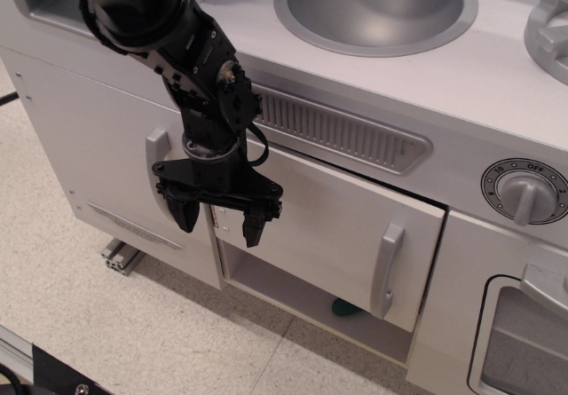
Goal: Open cabinet
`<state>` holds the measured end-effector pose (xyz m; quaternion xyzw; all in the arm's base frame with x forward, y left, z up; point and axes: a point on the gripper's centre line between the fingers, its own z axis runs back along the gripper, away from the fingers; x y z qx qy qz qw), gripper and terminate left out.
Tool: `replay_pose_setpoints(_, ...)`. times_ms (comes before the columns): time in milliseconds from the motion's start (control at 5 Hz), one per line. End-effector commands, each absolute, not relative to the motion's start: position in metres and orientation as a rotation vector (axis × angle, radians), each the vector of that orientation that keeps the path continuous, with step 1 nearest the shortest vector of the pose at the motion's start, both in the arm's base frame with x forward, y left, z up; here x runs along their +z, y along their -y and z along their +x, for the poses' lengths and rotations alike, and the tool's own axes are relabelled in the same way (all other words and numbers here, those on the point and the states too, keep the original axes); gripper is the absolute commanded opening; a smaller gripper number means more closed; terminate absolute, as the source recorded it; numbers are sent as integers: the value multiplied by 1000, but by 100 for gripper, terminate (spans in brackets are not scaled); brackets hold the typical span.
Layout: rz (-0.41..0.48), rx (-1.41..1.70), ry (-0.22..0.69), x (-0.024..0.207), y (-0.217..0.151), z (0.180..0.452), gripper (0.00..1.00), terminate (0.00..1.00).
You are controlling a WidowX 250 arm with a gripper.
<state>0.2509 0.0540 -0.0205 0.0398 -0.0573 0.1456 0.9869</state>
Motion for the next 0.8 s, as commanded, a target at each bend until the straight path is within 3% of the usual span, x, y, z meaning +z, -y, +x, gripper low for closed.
replay_pose_setpoints(0,80,292,115,-20,-54,251,100,0)
replay_pose_setpoints(200,46,236,142,-26,-11,256,100,0)
replay_pose_setpoints(400,-3,161,117,-23,34,250,100,0)
replay_pose_setpoints(600,-35,90,166,-14,74,245,100,0)
